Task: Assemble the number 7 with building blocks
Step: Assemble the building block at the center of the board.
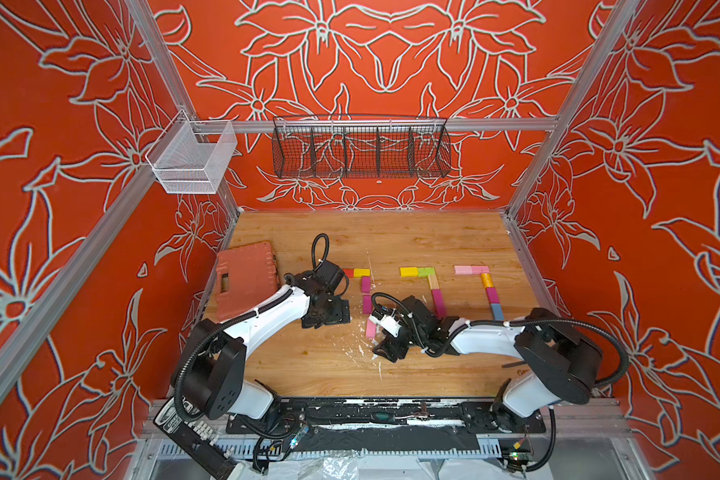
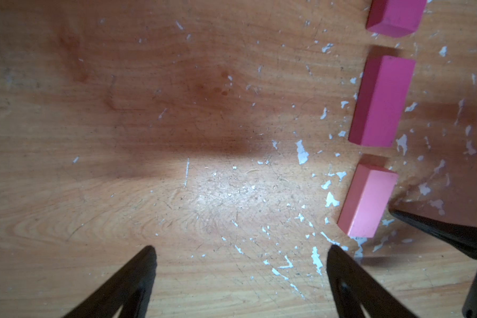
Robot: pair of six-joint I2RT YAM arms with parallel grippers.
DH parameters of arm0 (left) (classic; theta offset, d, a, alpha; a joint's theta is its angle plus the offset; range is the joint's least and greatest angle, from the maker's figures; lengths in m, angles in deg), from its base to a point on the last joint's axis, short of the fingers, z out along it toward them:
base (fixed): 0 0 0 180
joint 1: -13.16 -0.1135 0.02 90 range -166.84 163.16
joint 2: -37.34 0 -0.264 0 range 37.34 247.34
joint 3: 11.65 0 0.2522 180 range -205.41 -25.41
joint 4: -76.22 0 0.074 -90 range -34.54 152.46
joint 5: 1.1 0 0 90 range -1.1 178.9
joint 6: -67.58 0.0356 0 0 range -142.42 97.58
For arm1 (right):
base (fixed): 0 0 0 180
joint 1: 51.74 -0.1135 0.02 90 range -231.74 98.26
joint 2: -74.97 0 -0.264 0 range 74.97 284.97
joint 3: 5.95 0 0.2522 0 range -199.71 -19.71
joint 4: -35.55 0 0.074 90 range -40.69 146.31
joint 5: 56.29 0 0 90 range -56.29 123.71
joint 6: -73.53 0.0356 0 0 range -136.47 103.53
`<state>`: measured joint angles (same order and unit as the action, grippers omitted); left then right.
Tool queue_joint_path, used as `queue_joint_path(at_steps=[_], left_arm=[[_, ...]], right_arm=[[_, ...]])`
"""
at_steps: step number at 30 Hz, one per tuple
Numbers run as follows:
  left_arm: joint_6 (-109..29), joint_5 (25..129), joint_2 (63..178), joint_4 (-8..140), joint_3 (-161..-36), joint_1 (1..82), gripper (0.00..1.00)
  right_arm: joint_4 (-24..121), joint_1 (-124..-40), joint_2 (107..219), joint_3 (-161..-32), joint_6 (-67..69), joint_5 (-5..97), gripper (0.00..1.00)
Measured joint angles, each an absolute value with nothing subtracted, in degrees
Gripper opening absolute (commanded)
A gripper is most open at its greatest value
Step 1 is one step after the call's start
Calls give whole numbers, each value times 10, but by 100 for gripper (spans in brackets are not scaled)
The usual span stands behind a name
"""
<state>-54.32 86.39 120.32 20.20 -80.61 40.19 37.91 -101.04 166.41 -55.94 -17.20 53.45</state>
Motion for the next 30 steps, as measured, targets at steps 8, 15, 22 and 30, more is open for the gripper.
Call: queue_joint_path(at_steps=[8,15,22,30], left_arm=[[-524,851,1195,210,-804,392,96],[-509,843,1192,212,-803,381,96],[-502,837,1192,212,-802,379,96],[-494,837,1192,212,-802,378,96]], right_arm=[[346,-1014,1701,-581,-180,481,57],[345,-1014,1730,-611,-195,457,52],[344,-1014,1740,-621,-204,447,50],[344,-1014,1746,-628,-206,434,48]])
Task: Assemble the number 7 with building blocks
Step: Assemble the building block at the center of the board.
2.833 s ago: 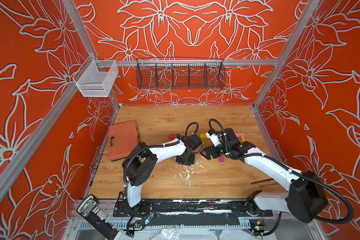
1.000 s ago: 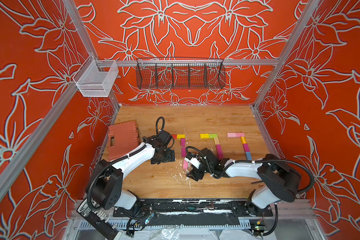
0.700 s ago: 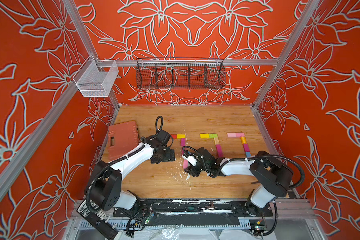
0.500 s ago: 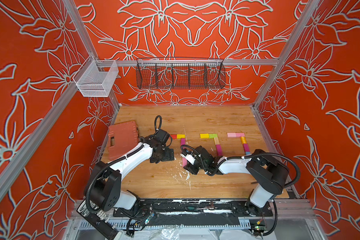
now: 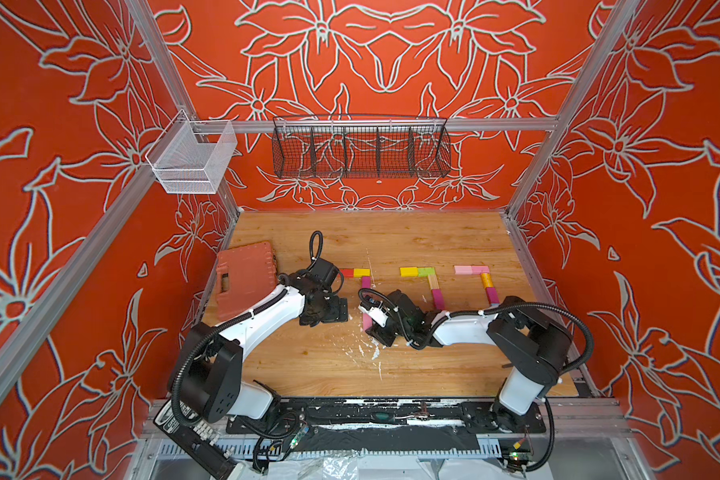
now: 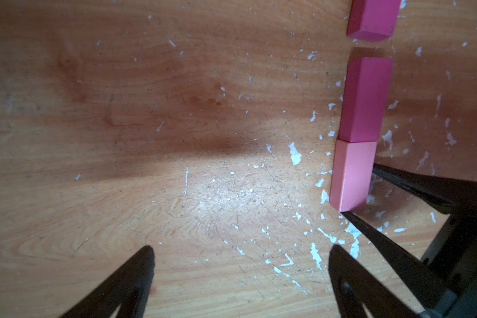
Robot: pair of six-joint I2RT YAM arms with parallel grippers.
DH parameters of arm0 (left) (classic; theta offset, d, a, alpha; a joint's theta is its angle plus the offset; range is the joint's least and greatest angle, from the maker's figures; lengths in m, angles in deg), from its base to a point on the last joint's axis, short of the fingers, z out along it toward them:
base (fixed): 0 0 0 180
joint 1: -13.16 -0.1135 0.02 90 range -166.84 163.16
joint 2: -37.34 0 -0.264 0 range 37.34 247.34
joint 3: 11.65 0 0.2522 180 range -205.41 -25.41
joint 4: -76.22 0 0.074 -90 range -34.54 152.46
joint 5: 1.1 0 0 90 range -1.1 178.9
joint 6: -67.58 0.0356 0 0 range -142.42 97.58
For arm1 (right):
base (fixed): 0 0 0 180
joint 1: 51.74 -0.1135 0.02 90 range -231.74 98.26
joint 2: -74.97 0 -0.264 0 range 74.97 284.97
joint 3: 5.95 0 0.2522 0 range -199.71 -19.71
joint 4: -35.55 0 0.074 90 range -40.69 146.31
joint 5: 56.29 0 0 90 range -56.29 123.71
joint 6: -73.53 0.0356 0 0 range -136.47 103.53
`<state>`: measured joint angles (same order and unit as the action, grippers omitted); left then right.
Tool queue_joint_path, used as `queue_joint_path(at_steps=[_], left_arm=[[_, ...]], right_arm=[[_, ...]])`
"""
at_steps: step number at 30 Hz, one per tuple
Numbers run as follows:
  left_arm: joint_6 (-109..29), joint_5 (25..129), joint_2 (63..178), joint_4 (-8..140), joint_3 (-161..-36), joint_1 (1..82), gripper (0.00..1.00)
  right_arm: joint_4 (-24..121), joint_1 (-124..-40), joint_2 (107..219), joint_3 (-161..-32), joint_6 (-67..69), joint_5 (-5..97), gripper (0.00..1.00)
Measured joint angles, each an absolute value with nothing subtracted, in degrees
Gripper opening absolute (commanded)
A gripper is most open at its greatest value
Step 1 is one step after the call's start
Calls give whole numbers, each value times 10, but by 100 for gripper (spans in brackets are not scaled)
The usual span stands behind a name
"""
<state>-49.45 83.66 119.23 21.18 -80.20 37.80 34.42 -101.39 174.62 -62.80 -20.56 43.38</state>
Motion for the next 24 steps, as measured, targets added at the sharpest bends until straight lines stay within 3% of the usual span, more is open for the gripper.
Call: queue_joint_path(at_steps=[24], left_arm=[[-494,837,1193,212,-802,375,96]], right_arm=[[339,-1003,1772,-655,-203,427,49]])
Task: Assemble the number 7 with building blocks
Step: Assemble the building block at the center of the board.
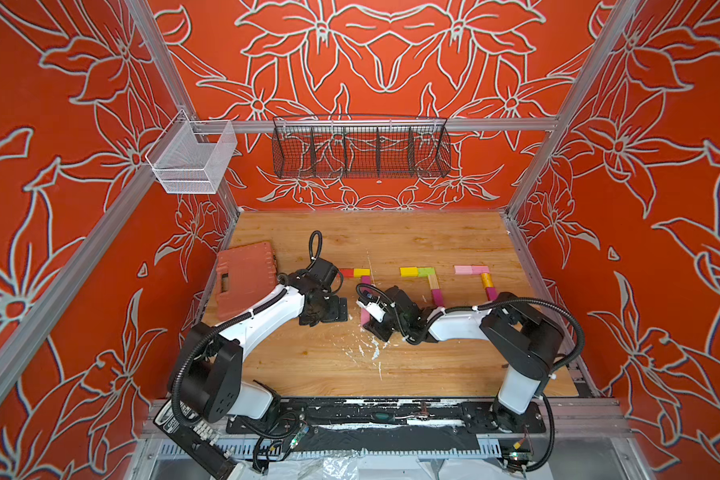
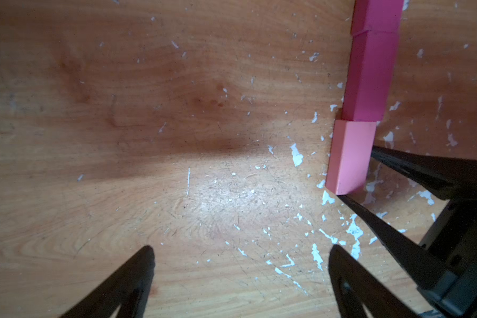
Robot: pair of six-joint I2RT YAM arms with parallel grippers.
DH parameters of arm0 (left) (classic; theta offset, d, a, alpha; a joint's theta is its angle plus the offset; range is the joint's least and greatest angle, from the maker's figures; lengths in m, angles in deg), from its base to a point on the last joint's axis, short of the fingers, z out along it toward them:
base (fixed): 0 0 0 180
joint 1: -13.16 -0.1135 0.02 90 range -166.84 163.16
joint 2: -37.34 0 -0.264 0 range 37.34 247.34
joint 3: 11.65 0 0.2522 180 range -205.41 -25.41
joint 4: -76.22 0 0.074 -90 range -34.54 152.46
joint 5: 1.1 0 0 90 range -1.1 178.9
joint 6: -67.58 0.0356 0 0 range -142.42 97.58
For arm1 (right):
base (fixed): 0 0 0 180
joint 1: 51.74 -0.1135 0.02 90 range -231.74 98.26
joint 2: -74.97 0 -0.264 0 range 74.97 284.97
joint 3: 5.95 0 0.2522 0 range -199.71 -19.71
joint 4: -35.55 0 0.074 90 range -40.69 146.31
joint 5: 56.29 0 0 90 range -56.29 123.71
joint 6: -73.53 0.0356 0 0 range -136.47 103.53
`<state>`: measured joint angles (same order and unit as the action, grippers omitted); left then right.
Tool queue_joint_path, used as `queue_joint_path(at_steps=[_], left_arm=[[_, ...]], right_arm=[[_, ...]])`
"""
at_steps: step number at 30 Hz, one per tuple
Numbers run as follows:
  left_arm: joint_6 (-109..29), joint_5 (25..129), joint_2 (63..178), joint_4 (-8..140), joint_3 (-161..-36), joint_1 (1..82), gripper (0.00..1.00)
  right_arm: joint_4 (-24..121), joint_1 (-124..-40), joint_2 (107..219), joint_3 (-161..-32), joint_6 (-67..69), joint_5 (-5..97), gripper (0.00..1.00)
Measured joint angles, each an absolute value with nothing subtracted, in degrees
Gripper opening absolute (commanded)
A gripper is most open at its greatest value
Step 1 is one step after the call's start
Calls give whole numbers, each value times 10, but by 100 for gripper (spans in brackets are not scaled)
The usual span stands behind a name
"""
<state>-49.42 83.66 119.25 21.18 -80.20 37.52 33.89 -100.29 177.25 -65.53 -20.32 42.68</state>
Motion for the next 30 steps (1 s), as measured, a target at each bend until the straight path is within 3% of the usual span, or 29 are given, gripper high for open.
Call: queue_joint_path(at_steps=[4,14,30], left_arm=[[-494,836,1193,212,-802,375,96],[-494,833,1215,213,-803,375,96],[-495,822,1336,236,-850,381,81]], right_arm=[[338,-999,1773,-656,-203,427,50],[353,-994,1745,-633,-203,438,63],[481,-919,1681,-637,-144,435,53]])
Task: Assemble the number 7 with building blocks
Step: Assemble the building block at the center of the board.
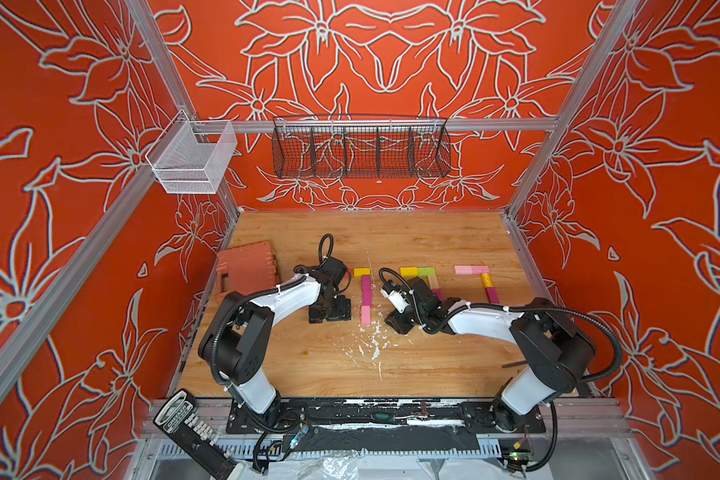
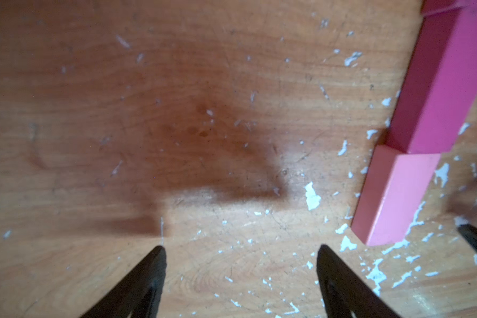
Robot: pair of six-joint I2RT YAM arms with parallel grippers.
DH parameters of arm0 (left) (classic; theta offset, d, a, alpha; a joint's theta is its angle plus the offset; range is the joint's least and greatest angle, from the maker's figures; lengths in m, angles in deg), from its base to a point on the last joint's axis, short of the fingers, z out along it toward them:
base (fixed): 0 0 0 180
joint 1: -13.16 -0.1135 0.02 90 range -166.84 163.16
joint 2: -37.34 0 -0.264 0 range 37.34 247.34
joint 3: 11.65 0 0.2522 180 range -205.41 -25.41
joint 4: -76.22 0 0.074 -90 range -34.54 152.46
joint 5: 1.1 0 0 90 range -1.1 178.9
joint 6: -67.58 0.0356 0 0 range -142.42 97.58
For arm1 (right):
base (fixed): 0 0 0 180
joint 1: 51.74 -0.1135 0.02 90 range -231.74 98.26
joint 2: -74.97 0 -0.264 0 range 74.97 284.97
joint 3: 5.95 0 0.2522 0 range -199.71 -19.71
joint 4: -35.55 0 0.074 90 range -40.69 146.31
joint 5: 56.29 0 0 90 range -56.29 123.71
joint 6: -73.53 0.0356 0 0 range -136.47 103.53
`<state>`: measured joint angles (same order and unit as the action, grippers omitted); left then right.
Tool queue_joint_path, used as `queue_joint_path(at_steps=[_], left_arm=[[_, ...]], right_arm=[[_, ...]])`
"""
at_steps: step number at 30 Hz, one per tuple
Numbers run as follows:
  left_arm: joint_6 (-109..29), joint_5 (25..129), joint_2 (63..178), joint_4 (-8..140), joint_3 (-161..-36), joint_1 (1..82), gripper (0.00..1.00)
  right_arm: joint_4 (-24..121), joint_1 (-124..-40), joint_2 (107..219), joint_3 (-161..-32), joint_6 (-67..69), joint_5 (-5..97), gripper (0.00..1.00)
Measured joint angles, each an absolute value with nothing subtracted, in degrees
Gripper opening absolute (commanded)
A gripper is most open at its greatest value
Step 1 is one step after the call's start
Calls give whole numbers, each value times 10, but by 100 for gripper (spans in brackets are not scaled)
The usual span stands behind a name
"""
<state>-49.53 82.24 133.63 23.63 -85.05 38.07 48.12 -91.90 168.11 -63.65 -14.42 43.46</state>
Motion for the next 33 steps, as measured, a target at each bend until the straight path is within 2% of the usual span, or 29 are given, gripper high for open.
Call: queue_joint_path(at_steps=[14,33], left_arm=[[-504,843,1424,212,-933,436,80],[-519,860,1454,180,-970,444,80]], right_arm=[[496,-909,1698,-651,-116,427,53],[492,-900,1698,-651,-114,427,53]])
